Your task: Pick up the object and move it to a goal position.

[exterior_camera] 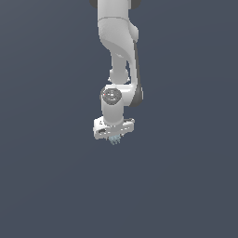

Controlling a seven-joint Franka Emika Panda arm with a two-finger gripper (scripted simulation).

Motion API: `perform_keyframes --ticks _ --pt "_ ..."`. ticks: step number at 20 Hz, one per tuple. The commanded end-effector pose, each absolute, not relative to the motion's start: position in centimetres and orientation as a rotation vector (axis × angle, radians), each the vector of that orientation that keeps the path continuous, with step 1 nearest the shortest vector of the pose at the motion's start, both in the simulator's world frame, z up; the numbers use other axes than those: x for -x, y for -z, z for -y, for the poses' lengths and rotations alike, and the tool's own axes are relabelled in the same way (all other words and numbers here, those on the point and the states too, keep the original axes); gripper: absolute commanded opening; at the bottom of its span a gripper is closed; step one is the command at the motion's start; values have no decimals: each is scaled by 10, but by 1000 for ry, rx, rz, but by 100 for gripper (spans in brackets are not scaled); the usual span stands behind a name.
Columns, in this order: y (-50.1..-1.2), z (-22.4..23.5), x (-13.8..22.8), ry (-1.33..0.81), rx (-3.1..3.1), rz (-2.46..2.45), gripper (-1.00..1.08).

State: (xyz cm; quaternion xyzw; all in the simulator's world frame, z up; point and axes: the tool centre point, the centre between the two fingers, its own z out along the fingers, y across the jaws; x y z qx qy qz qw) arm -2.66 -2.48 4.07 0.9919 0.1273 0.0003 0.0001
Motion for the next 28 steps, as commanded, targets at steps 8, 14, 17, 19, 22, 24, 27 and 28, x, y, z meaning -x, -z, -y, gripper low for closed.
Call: perform_keyframes --ticks 8,14,17,19,22,24,27,28 --pt "-41 25 27 -2 -3116 -400 -100" --pt "-50 21 32 -2 -3116 -400 -100" --pt "-60 17 37 -2 -3116 -400 -100" --pt "-68 13 42 -2 -3116 -400 -100" --pt "-84 6 51 -1 -3115 -400 -100" --pt "-97 1 58 -1 -3115 -400 -100" --pt "-118 -8 69 -1 -3115 -401 -100" --pt "-126 -11 73 -1 -3115 -401 -100"
